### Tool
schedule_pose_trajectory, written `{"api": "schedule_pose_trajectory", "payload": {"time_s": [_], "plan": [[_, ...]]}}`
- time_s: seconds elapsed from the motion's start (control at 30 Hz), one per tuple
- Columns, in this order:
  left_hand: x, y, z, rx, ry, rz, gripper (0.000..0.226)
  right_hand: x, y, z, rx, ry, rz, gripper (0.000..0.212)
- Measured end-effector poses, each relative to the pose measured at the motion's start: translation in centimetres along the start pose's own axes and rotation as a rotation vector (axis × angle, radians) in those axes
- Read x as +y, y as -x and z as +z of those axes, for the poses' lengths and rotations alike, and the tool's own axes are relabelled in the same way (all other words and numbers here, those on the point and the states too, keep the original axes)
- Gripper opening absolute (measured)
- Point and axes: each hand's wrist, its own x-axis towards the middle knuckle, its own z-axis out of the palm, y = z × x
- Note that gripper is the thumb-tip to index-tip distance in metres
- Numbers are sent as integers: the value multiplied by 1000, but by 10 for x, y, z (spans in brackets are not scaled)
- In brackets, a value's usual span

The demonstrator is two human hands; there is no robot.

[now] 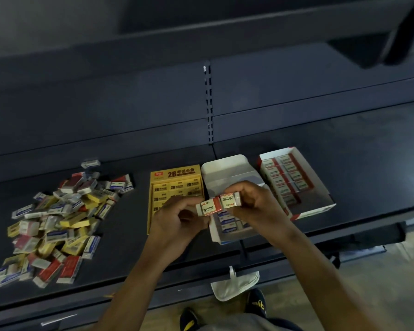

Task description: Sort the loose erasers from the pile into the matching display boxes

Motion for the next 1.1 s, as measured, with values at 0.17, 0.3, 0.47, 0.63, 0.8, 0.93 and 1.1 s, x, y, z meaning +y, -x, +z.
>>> {"api": "schedule_pose_trajectory", "payload": {"time_s": [0.17,0.3,0.47,0.63,0.8,0.93,1.1], "plan": [[13,-14,25,-42,-136,132,31,9,3,-28,19,52,10,29],[30,-24,48,-39,-185,215,31,17,7,-51,41,97,-1,31],[46,-33,74,-11,-220,248,30,21,12,-86,124,154,11,29],[54,-42,101,8,-283,260,28,29,19,-121,239,182,46,34],[64,-53,130,25,-453,325,30,38,25,-148,354,155,61,31],[78,-60,152,-38,-548,325,32,41,29,-161,395,89,55,30],[86,-69,179,-90,-681,363,27,46,31,-171,399,46,59,27]]}}
